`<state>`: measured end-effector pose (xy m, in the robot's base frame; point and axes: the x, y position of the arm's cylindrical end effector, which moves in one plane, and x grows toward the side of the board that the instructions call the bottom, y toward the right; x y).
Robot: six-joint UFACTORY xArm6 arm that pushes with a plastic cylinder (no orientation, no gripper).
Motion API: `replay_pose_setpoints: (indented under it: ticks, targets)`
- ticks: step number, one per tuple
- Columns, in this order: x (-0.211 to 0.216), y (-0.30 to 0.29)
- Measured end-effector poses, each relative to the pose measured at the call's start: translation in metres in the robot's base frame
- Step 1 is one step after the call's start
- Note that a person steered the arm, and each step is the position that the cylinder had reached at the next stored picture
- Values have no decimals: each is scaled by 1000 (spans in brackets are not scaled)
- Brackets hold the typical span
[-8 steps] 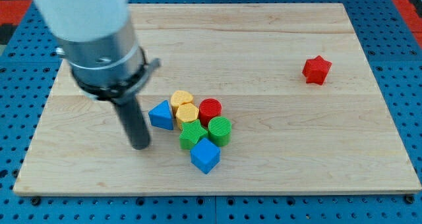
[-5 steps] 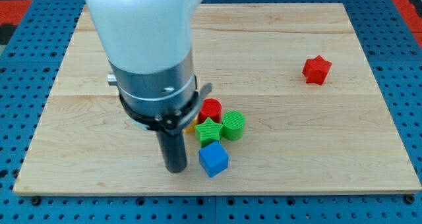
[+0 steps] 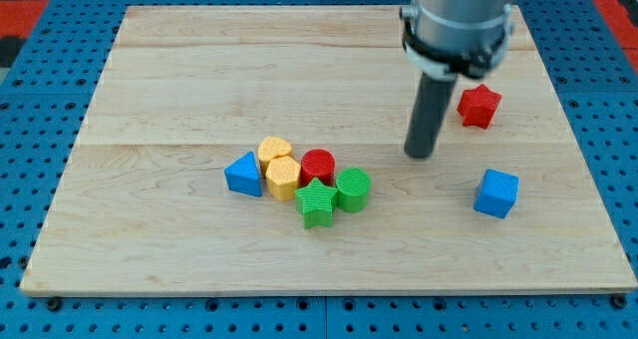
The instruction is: Move blue cube and red star close to each other
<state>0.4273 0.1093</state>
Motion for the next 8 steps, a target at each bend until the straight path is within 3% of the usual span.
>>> replay_pose_setpoints:
  ticks: [1,2,3,5,6,7,8]
  targets:
    - [-62,0]
    - [-85,45]
    - [-64,73]
    - [34,63]
    - [-12,60]
    - [-24,104]
    - [13,141]
